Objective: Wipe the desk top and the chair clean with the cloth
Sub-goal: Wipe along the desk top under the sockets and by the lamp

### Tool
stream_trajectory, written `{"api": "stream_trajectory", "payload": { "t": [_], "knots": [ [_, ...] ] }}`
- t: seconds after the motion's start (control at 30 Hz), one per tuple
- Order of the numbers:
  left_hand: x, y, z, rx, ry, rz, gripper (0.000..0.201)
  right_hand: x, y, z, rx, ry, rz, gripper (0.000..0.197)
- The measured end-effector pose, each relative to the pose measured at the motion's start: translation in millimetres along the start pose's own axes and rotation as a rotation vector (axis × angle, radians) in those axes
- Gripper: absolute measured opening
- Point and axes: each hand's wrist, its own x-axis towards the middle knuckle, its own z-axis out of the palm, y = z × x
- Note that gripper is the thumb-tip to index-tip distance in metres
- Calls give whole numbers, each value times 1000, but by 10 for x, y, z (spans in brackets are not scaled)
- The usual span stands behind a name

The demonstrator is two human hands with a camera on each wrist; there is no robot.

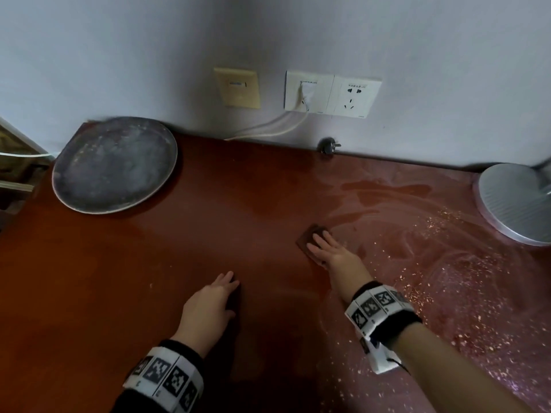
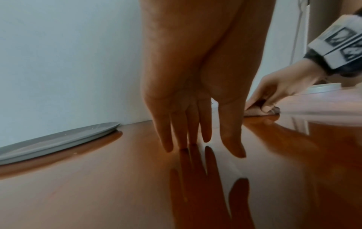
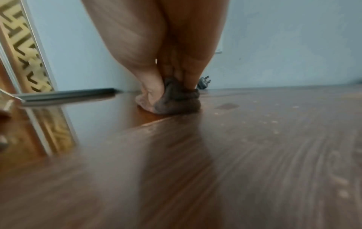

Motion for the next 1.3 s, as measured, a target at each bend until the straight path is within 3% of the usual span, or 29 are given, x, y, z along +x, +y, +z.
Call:
{"api": "stream_trajectory", "payload": {
  "t": [0.07, 0.13, 0.2, 0.3, 0.37, 0.43, 0.53, 0.63, 0.77, 0.87, 1.0, 1.07, 1.2, 1.3],
  "knots": [
    [142, 55, -76, -5, 11, 4, 70, -161, -99, 114, -31, 30, -201, 65],
    [263, 121, -138, -8, 22, -5, 70, -441, -208, 250, -21, 0, -427, 50],
    [355, 194, -184, 11, 24, -26, 70, -642, -246, 327, -44, -54, -529, 45],
    [443, 282, -196, 59, 15, -46, 73, -443, 32, 304, 77, -38, -491, 52],
    [460, 310, -176, 71, -9, -63, 78, -148, 212, 175, 97, 63, -387, 39],
    [448, 316, -141, 61, -26, -79, 83, 116, 364, 16, 100, 160, -182, 42],
    [420, 334, -98, 64, -29, -81, 89, 244, 360, -46, 123, 75, 34, 61],
    [436, 356, -72, 68, -35, -80, 92, 23, 194, 110, 115, -159, -201, 66],
    [539, 385, -87, 84, -57, -65, 98, -262, 212, 34, 225, -173, -421, 55],
    [697, 430, -155, 89, -50, -45, 99, 73, 404, -195, 256, 8, -217, 43],
    [959, 521, -248, 100, -53, -6, 103, 493, 584, -371, 170, 48, 69, 56],
    [1069, 585, -275, 99, -63, 4, 104, 455, 497, -319, 147, 41, 35, 59],
    [1251, 716, -312, 122, -79, 26, 106, 180, 342, -160, 65, -133, -262, 56],
    [1394, 776, -356, 121, -94, 43, 107, 309, 478, -321, -7, -30, -337, 47]
  ]
}}
